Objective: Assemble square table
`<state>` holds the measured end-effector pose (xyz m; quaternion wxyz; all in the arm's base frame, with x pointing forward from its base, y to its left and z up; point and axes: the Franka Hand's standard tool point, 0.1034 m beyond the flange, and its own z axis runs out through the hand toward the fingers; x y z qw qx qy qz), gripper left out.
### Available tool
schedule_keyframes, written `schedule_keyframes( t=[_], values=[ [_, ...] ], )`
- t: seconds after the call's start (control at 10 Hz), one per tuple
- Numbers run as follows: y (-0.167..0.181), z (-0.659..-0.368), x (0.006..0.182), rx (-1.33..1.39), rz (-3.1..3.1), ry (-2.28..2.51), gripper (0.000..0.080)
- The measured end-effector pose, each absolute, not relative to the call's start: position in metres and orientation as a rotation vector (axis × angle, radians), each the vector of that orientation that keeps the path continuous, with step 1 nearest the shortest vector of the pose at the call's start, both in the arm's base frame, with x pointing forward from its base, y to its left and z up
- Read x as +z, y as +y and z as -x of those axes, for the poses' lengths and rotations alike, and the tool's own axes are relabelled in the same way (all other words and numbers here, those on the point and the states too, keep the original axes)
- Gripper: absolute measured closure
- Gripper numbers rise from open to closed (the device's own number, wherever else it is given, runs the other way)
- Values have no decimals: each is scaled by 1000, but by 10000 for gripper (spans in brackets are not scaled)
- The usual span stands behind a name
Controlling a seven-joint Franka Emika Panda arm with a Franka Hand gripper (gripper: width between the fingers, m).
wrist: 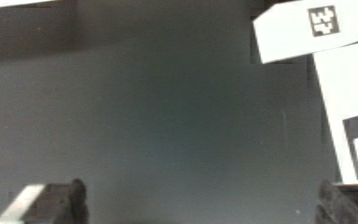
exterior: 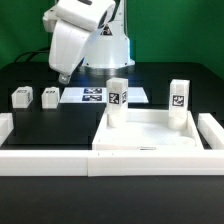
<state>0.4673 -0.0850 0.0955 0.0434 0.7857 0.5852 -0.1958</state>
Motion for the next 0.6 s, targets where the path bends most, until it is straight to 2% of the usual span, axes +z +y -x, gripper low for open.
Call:
schedule_keyframes(
  t=[0.2, 0.4, 0.6],
  values=[
    [-86, -465, 95, -588, -2476, 1661, 151],
    [-113, -432, 84, -583, -2716, 1245, 151],
    [-136, -417, 70, -627, -2867, 962, 151]
  ],
)
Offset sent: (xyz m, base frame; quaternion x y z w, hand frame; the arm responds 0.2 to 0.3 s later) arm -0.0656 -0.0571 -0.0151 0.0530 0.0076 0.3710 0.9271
